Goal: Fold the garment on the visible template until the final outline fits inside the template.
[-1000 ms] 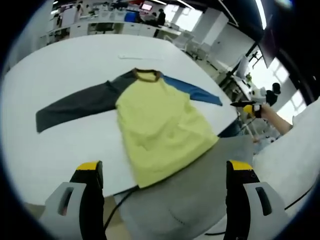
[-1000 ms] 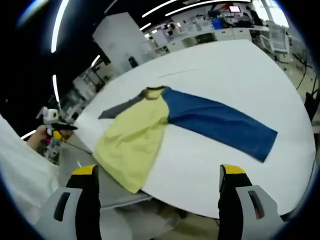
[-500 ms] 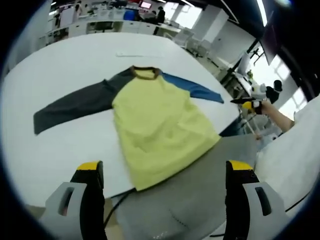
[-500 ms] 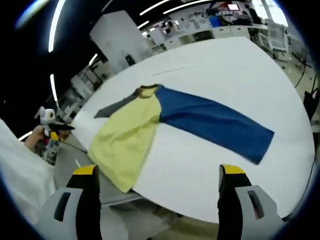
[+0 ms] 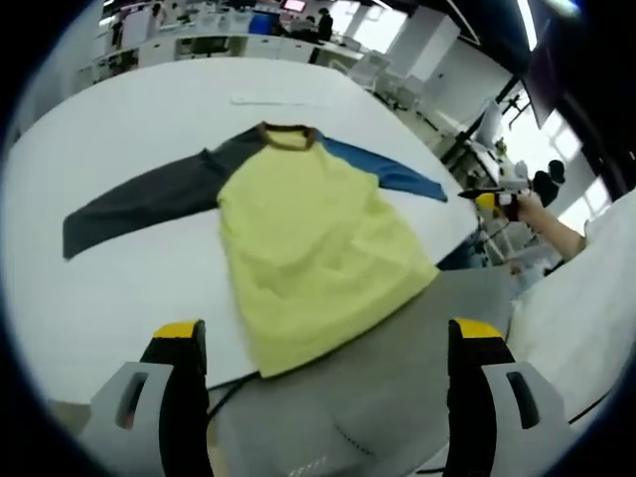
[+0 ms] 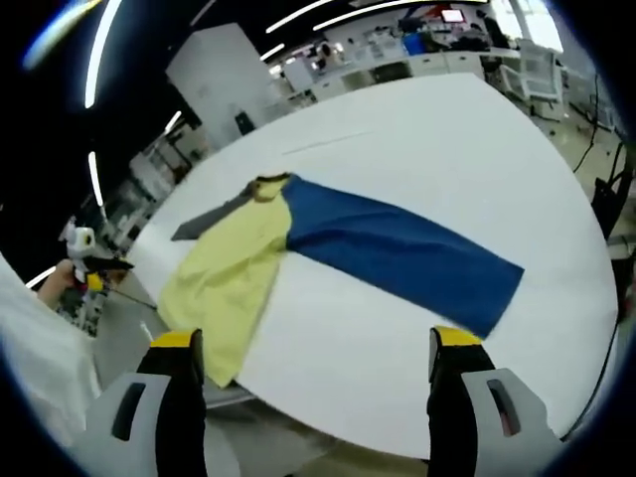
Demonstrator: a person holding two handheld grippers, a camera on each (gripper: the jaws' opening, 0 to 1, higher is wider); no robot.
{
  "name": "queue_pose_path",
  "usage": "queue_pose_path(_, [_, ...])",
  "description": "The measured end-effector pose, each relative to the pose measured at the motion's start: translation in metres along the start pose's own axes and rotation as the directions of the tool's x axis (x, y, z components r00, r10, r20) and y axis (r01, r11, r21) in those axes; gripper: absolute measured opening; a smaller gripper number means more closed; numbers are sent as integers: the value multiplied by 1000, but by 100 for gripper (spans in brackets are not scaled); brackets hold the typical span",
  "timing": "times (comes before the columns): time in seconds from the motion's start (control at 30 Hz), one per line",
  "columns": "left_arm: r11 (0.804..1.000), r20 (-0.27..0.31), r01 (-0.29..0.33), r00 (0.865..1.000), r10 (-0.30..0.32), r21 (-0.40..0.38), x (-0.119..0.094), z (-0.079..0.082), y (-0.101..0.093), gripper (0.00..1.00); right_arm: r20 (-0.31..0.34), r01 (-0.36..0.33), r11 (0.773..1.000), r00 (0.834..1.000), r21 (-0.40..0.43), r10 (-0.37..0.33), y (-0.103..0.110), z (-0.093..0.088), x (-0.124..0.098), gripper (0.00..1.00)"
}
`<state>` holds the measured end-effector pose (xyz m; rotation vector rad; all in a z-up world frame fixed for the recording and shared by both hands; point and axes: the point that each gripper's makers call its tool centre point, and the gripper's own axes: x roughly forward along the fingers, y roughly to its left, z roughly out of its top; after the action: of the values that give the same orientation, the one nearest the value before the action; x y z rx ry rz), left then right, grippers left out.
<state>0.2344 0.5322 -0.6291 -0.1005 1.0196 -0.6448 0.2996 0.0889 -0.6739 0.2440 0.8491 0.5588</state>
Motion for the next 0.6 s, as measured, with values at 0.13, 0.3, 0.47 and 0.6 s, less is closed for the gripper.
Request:
queue_pose_path(0.13, [1000, -4, -4, 1000, 4, -5, 1, -1, 0, 97, -10, -4, 1000, 1000, 1, 4, -3, -1, 3, 93])
queue_pose_path(0.3, [1000, -9, -10, 1000, 10, -11, 3, -1, 0, 97, -17, -9, 1000, 1000, 5, 9, -7, -2, 6, 93])
queue_pose_path(0.47, [1000, -14, -10, 1000, 10, -16, 7, 0, -2, 97, -27, -14, 1000, 1000, 7, 14, -10, -3, 8, 93])
queue_pose_path(0.6, [1000, -17, -9, 1000, 9, -18, 9, 1, -2, 97, -35, -7, 1000, 999, 7, 8, -17, -4, 11, 93])
